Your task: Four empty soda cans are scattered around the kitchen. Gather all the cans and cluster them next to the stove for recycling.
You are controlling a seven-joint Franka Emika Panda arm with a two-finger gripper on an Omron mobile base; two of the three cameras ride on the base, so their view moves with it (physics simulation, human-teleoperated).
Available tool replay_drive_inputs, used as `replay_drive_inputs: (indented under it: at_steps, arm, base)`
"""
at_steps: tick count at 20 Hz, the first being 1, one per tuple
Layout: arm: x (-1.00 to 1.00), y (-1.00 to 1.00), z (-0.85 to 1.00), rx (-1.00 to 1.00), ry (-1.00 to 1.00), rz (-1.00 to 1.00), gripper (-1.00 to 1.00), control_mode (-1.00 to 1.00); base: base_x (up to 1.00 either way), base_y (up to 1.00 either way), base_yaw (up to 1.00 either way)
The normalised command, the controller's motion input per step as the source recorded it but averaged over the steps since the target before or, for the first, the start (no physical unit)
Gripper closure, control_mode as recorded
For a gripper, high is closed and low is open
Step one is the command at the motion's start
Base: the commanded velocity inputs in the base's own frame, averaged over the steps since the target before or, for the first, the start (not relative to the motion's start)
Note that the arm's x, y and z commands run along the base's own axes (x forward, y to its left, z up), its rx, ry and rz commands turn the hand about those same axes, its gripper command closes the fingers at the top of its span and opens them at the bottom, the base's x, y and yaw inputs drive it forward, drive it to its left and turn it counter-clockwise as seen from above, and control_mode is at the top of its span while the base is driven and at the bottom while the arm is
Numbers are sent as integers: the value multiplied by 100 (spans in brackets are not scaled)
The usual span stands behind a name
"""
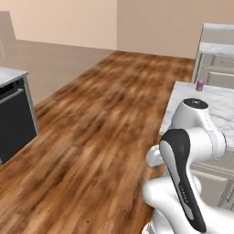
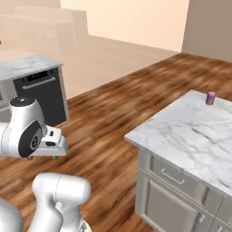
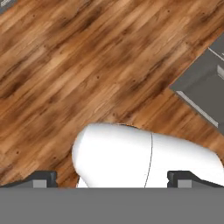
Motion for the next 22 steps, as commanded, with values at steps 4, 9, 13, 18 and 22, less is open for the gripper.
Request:
replay_drive_inputs:
  at_steps: [4, 9, 13, 18, 22]
  arm:
    - [0, 0, 0, 0, 0, 0, -100, 100]
    - [0, 0, 0, 0, 0, 0, -100, 100]
    - [0, 0, 0, 0, 0, 0, -100, 100]
    - [0, 0, 0, 0, 0, 0, -100, 100]
    - [0, 0, 0, 0, 0, 0, -100, 100]
  base:
    - [85, 100, -11]
    - [100, 100, -43]
    - [100, 100, -47]
    - [100, 100, -53]
    - [100, 100, -56]
